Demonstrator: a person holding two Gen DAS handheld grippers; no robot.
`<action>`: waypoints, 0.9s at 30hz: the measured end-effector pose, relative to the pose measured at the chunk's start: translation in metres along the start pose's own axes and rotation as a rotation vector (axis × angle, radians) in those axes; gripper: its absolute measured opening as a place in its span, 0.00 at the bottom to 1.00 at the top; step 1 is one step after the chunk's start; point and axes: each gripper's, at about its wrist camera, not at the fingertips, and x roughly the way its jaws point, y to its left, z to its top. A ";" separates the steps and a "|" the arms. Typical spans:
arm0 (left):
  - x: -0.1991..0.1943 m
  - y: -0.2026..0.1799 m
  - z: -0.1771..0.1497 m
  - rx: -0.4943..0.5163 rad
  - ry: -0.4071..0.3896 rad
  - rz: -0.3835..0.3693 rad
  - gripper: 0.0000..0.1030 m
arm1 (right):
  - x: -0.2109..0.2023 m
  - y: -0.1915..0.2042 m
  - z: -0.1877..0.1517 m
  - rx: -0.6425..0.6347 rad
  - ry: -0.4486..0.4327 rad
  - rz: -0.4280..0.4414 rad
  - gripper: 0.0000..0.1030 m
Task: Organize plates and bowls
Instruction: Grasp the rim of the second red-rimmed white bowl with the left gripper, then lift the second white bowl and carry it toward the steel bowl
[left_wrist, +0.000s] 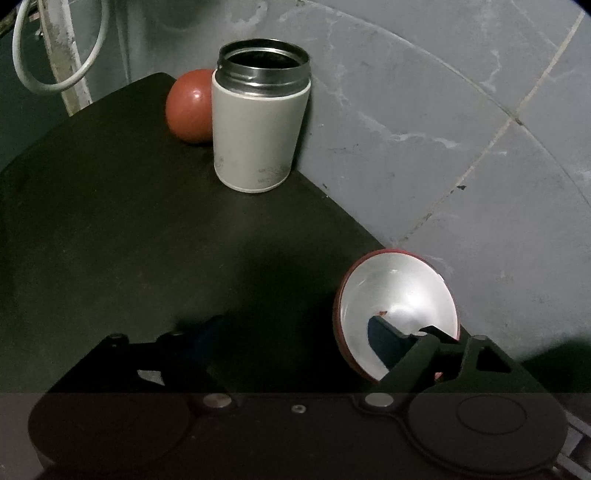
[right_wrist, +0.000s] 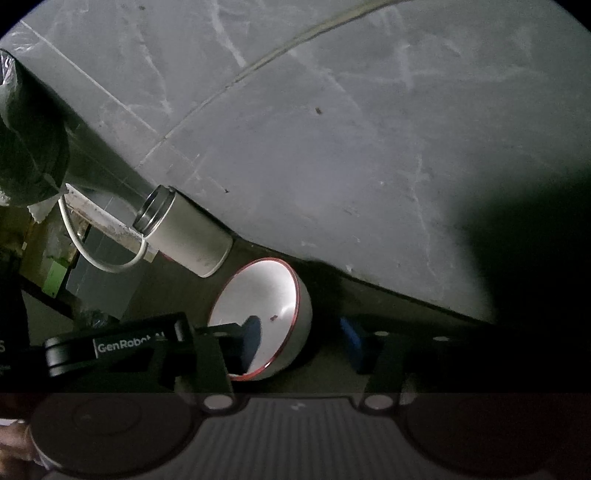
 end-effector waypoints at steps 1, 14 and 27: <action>0.001 0.000 0.000 -0.004 0.001 0.001 0.68 | -0.001 -0.001 0.001 -0.001 0.003 0.001 0.44; 0.003 -0.009 -0.006 -0.037 -0.013 -0.063 0.12 | 0.004 -0.002 0.004 -0.032 0.014 0.012 0.30; -0.017 -0.016 -0.020 -0.035 -0.041 -0.047 0.08 | -0.010 0.002 -0.001 -0.070 0.079 0.036 0.19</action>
